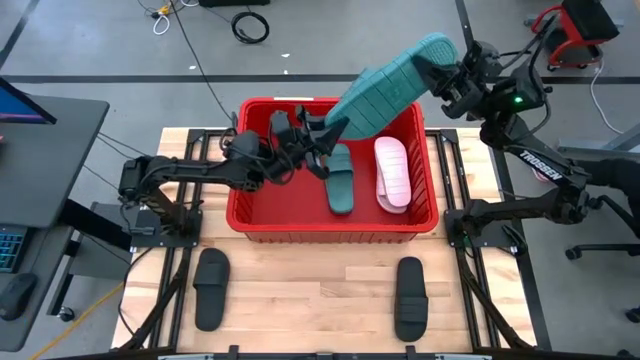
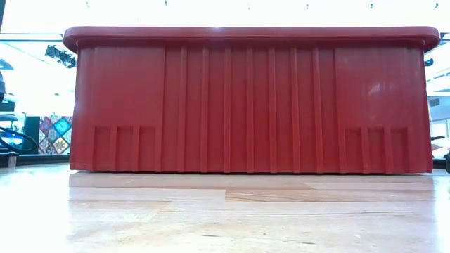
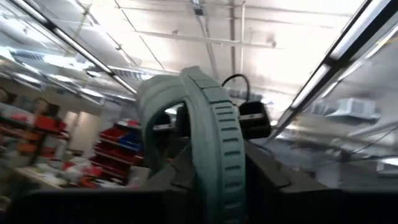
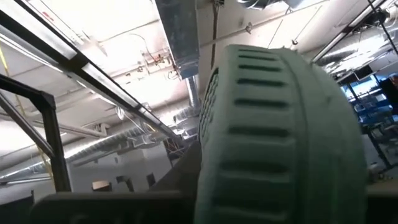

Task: Pick and place slides into bin
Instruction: Stack the blue slipper on top of the other blue slipper in the red bin

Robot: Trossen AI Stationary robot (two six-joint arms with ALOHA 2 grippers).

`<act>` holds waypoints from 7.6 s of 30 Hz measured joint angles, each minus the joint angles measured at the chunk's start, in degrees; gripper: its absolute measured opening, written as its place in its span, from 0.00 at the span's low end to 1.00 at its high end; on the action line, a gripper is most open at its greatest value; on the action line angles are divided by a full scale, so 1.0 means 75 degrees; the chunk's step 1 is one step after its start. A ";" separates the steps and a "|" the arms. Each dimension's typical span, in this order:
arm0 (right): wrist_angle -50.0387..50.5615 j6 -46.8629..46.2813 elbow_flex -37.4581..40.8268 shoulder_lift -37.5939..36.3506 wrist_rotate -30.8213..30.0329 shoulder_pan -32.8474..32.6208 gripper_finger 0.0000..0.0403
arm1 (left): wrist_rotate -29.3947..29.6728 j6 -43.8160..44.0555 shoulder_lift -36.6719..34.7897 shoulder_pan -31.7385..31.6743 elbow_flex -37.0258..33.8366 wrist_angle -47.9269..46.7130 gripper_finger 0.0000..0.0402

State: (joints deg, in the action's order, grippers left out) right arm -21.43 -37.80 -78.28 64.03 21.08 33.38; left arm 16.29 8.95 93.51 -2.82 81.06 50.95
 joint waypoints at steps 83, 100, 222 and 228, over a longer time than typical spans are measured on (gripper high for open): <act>0.2137 -0.1427 0.1507 0.5645 0.3938 0.1209 0.14 | 0.1234 0.0131 -0.3372 -0.0281 -0.0003 -0.9152 0.75; 0.2393 -0.1005 0.1507 0.6000 0.3908 0.1336 0.14 | 0.1033 0.0357 -0.3372 -0.0276 -0.0003 -0.9141 0.75; 0.3112 0.0267 0.1501 0.5939 0.1758 0.0730 0.32 | -0.1559 0.0127 0.1647 -0.2204 -0.0248 -1.0627 0.75; 0.3283 0.0580 0.1501 0.5836 0.1614 0.0844 0.57 | -0.1558 0.0149 0.1652 -0.2207 -0.0249 -1.0654 0.75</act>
State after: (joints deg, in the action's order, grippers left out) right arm 3.19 -33.46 -67.02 107.80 33.18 39.70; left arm 4.60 10.06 105.91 -19.38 79.19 -28.96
